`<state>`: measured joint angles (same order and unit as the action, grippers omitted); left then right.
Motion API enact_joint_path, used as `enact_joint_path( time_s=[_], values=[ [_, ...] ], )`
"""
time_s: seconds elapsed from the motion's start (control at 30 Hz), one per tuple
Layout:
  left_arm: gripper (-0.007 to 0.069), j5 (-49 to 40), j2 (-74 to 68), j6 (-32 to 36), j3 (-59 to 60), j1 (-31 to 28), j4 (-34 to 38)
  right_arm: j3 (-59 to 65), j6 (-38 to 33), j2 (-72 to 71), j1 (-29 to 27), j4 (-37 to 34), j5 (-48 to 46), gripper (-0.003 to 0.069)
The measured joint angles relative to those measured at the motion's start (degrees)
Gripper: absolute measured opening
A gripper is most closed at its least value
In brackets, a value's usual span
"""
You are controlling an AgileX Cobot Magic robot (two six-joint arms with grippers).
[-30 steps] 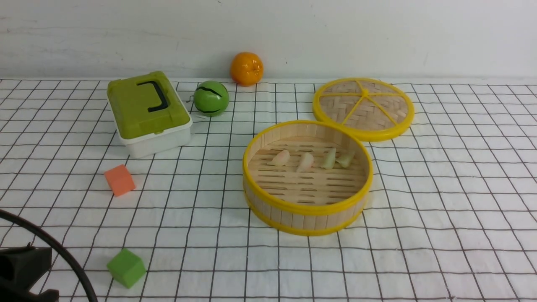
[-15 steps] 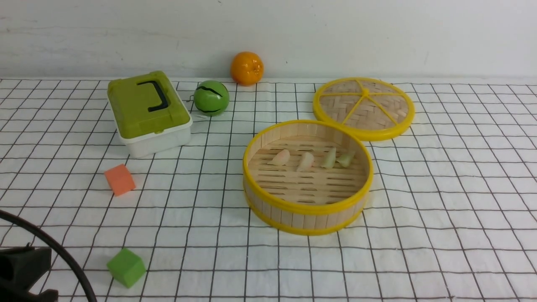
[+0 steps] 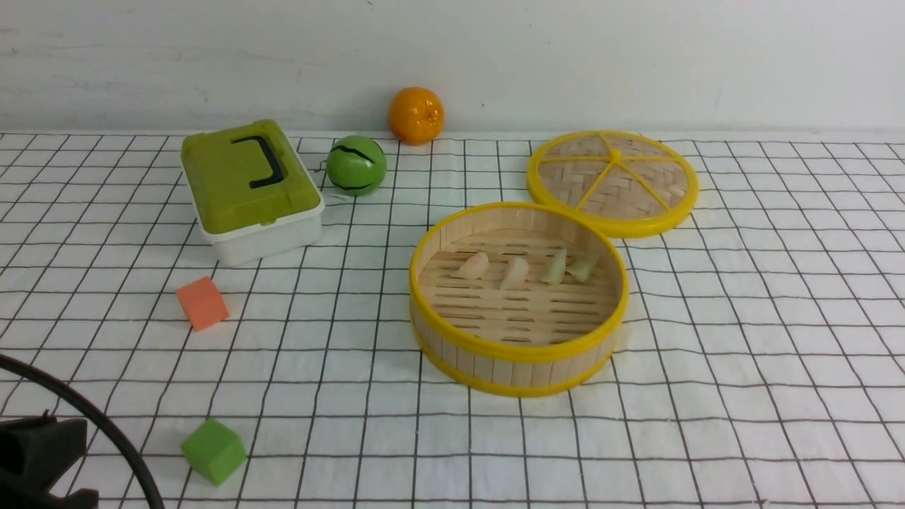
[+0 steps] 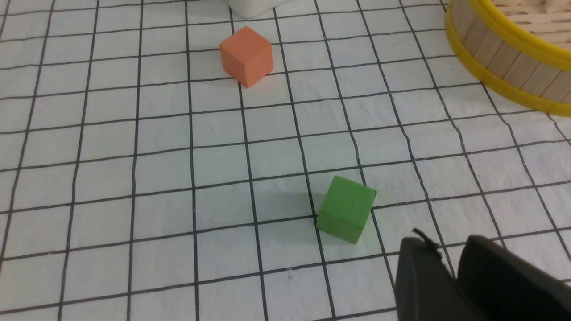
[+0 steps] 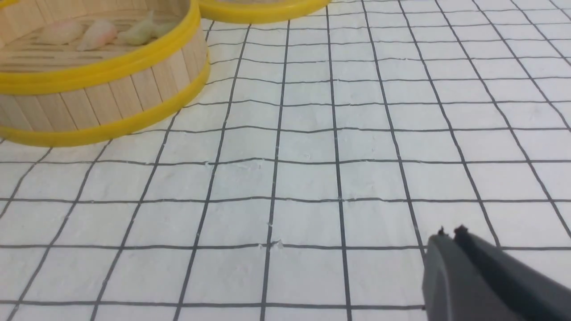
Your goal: Put the dumplings into the steamer on the table with the white tablecloth.
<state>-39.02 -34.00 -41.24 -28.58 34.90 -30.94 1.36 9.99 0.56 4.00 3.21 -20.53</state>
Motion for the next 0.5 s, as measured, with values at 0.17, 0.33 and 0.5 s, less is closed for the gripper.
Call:
enact_joint_path(
  time_s=[0.17, 0.33, 0.5],
  values=[
    [0.0128, 0.0, 0.0, 0.0, 0.0, 0.0, -0.06, 0.0, 0.0, 0.0, 0.0, 0.0, 0.0, 0.0006],
    [0.0132, 0.0, 0.0, 0.0, 0.0, 0.0, -0.11, 0.0, 0.0, 0.0, 0.0, 0.0, 0.0, 0.0009],
    [0.0139, 0.0, 0.0, 0.0, 0.0, 0.0, -0.11, 0.0, 0.0, 0.0, 0.0, 0.0, -0.06, 0.0017]
  ],
)
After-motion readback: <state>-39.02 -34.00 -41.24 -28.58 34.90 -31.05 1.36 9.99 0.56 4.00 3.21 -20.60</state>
